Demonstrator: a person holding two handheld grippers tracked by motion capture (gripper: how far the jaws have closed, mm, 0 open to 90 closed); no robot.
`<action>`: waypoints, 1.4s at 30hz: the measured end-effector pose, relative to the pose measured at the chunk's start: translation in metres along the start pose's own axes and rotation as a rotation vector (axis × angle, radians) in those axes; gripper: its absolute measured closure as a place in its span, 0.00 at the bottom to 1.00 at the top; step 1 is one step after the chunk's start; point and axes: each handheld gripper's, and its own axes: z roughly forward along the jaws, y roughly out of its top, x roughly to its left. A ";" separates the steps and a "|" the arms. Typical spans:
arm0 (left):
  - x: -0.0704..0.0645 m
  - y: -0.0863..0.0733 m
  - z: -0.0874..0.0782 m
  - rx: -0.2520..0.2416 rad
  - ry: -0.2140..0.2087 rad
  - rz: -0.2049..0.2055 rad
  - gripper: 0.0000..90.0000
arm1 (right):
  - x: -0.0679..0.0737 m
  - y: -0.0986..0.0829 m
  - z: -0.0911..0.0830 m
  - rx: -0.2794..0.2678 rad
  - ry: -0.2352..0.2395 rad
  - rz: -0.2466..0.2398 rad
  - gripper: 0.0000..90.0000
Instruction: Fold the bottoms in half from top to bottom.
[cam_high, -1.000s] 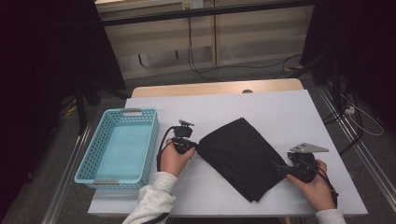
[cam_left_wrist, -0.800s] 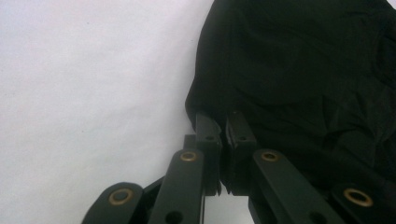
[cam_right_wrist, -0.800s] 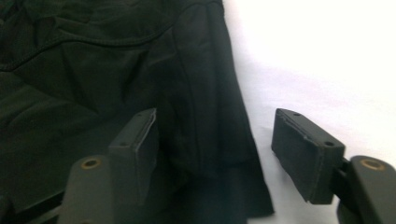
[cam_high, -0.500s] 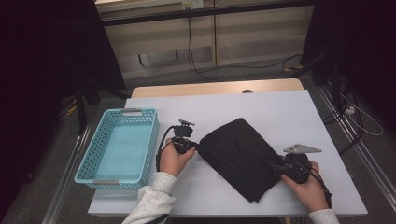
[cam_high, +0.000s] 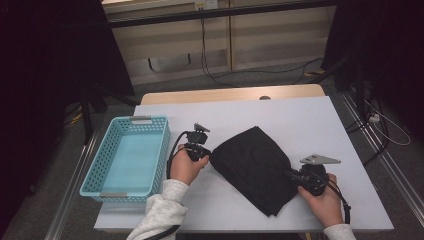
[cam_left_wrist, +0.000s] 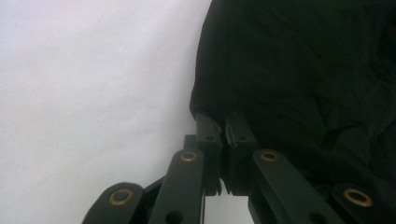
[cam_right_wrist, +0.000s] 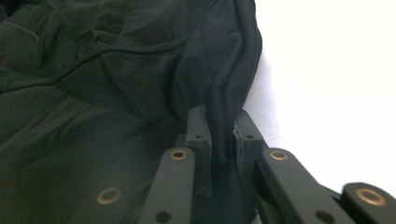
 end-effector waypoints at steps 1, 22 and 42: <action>0.000 0.001 -0.001 0.007 0.003 -0.003 0.96 | -0.001 0.000 0.000 0.001 0.013 0.013 0.89; 0.015 0.010 -0.034 0.087 0.084 0.014 0.96 | 0.016 0.012 0.002 -0.008 0.100 0.028 0.90; 0.012 0.033 -0.065 0.159 0.141 0.077 0.96 | 0.030 0.025 -0.006 -0.068 0.134 0.008 0.90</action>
